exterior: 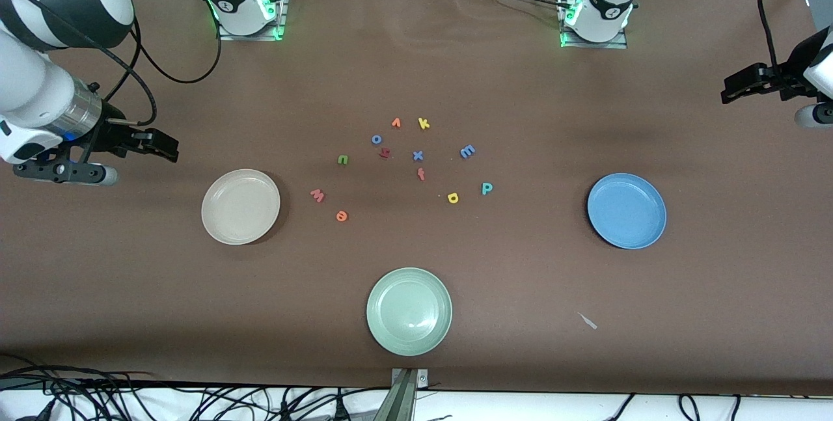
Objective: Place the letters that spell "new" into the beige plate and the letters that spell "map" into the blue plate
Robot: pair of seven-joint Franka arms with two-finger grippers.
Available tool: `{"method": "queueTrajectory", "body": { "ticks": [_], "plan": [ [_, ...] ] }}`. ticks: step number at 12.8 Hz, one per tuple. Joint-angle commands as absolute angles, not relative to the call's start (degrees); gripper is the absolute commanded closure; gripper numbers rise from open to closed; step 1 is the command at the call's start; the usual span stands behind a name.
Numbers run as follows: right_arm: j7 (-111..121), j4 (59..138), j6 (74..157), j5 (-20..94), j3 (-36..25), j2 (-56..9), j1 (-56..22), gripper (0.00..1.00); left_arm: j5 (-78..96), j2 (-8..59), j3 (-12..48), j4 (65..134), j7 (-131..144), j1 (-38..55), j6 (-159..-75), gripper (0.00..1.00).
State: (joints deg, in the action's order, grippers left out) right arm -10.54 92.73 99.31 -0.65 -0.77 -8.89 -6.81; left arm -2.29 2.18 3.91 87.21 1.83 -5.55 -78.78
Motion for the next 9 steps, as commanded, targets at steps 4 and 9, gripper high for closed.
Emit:
{"method": "queueTrajectory", "body": {
  "ticks": [4, 9],
  "plan": [
    [-9.8, 88.2, 95.6, -0.4, -0.5, -9.7, -6.5, 0.00, -1.4, 1.8, 3.9, 86.9, 2.2, -5.7, -78.3, 0.00],
    [-9.8, 88.6, 92.9, -0.2, -0.4, -9.8, -6.8, 0.00, -1.4, 1.8, 3.9, 86.9, 2.2, -5.7, -78.3, 0.00]
  ]
}}
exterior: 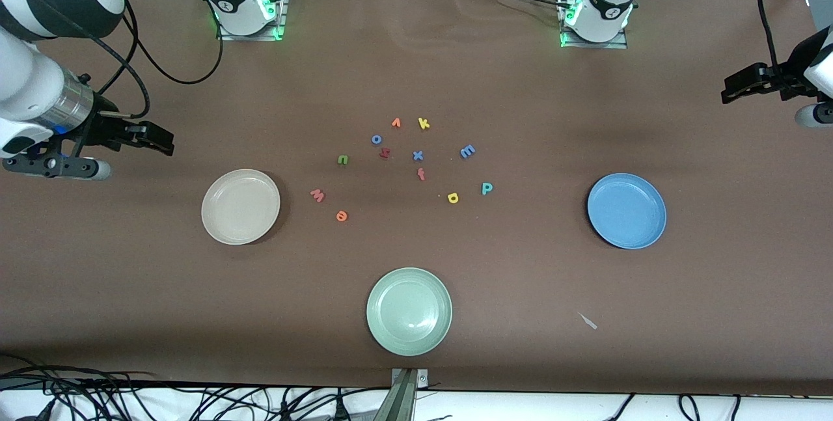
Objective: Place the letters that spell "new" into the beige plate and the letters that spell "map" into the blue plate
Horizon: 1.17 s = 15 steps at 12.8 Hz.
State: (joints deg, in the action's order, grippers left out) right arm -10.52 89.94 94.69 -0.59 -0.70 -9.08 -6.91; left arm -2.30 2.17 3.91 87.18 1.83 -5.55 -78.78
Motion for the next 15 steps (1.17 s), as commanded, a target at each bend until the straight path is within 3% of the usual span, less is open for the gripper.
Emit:
{"method": "queueTrajectory", "body": {
  "ticks": [1, 15],
  "plan": [
    [-9.8, 88.4, 92.2, -0.2, -0.4, -10.0, -6.9, 0.00, -1.4, 1.8, 3.9, 86.9, 2.2, -5.7, -78.3, 0.00],
    [-8.6, 88.2, 91.4, 1.3, -0.1, -12.3, -7.8, 0.00, -1.4, 1.8, 3.9, 86.8, 2.2, -5.8, -78.3, 0.00]
  ]
}}
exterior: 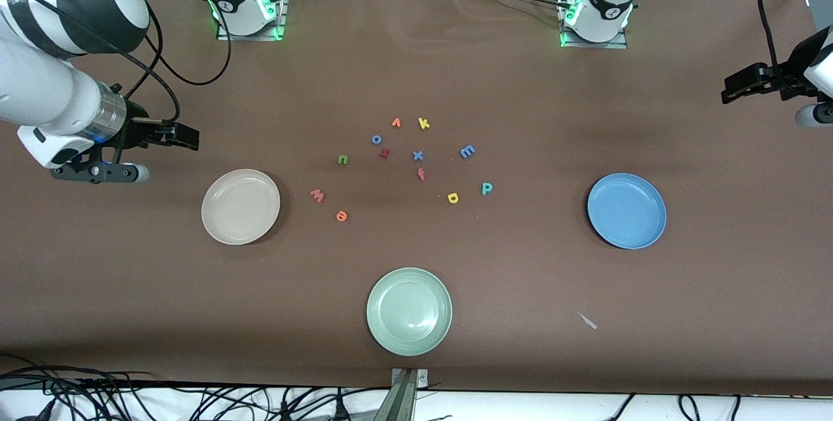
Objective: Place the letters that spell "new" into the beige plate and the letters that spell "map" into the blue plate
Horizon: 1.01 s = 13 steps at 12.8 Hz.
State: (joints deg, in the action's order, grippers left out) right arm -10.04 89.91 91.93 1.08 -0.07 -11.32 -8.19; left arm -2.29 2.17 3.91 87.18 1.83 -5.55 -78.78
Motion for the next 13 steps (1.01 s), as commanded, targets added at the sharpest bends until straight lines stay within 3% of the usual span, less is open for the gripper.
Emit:
{"method": "queueTrajectory", "body": {
  "ticks": [1, 13],
  "plan": [
    [-8.6, 88.2, 92.5, 1.0, -0.2, -12.4, -7.8, 0.00, -1.4, 1.8, 3.9, 86.8, 2.2, -5.7, -78.3, 0.00],
    [-8.5, 88.4, 95.1, -0.1, -0.2, -12.9, -7.7, 0.00, -1.4, 1.8, 3.8, 86.8, 2.2, -5.7, -78.3, 0.00]
  ]
}}
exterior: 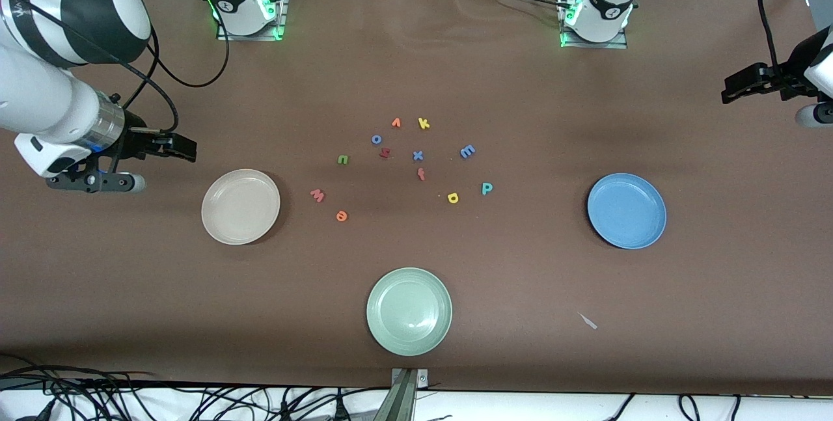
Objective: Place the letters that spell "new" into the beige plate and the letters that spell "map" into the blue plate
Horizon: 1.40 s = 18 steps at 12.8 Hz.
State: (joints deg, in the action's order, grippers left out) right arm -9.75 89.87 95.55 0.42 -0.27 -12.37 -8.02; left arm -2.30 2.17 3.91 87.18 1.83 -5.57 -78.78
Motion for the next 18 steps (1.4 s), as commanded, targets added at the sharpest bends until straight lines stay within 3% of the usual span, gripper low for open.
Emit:
{"method": "queueTrajectory", "body": {
  "ticks": [1, 18],
  "plan": [
    [-8.6, 88.5, 95.1, -0.1, -0.2, -12.9, -7.7, 0.00, -1.4, 1.8, 3.8, 86.8, 2.2, -5.7, -78.3, 0.00],
    [-8.6, 89.5, 95.3, 0.1, -0.2, -12.7, -7.7, 0.00, -1.4, 1.8, 3.8, 86.8, 2.2, -5.8, -78.3, 0.00]
  ]
}}
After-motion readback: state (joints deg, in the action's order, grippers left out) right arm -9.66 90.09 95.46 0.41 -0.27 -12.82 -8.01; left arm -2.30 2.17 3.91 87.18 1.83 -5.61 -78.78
